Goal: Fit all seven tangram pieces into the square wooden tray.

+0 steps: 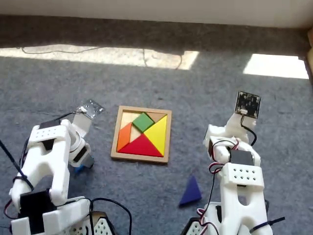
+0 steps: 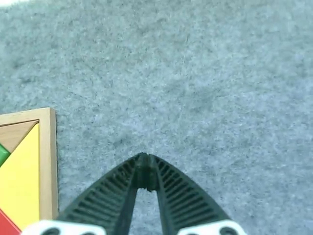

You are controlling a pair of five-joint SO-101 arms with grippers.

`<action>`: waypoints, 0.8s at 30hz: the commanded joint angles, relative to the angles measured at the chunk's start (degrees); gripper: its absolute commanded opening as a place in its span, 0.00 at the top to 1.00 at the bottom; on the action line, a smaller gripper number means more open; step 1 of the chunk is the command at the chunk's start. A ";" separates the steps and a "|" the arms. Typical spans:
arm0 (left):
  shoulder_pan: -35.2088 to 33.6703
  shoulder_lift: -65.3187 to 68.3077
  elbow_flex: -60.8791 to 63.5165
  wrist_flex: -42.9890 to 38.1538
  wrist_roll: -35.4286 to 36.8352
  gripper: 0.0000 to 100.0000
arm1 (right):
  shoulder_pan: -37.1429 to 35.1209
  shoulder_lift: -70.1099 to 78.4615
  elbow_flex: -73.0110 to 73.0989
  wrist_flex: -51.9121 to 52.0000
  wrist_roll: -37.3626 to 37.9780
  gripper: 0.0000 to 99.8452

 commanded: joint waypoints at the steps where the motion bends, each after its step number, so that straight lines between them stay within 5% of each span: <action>1: -0.48 4.97 -6.11 2.46 -0.62 0.88 | 0.31 -1.19 -0.66 -1.01 0.70 0.99; 5: -0.22 5.58 -7.96 4.92 -0.44 0.96 | 0.31 -1.19 -0.66 -1.01 0.70 0.99; 16: -0.57 4.53 -22.73 18.02 3.25 1.00 | 0.31 -1.19 -0.66 -1.01 0.70 0.99; 24: -0.75 -12.00 -19.38 24.00 10.90 1.00 | 0.31 -1.19 -0.66 -1.01 0.70 0.99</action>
